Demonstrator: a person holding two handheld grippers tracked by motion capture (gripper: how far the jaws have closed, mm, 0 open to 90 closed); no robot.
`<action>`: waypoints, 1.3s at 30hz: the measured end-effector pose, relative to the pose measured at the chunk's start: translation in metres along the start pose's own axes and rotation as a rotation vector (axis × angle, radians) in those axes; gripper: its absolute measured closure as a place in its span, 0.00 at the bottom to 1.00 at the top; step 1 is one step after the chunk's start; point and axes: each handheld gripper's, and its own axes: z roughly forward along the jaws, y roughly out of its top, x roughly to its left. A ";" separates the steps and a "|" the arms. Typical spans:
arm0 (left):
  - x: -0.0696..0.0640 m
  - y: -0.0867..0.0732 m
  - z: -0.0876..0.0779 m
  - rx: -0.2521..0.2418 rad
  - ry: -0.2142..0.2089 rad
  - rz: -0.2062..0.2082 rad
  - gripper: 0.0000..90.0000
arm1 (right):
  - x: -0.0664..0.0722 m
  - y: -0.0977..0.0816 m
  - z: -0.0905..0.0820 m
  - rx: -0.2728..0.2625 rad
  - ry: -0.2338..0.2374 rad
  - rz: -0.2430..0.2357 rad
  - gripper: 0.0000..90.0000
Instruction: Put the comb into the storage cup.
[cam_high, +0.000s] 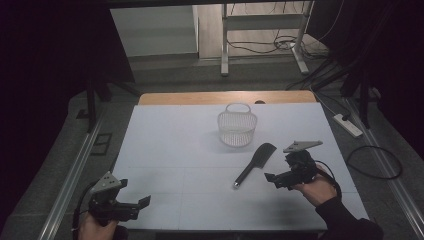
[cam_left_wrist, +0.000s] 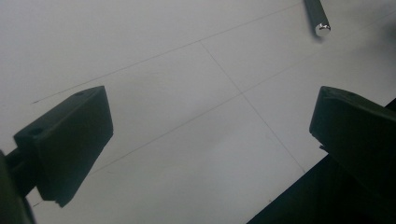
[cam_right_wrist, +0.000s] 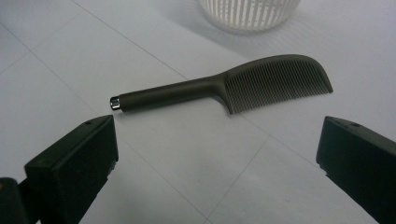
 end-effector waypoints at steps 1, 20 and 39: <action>0.000 0.000 0.000 0.000 0.000 0.000 0.00 | 0.000 0.001 0.001 0.002 0.000 -0.004 0.00; 0.001 0.000 0.000 -0.003 -0.006 -0.004 0.00 | -0.003 0.015 0.019 0.030 -0.004 -0.003 0.00; 0.002 0.000 0.000 -0.003 -0.011 -0.005 0.00 | 0.000 0.032 0.041 0.091 -0.032 -0.013 0.00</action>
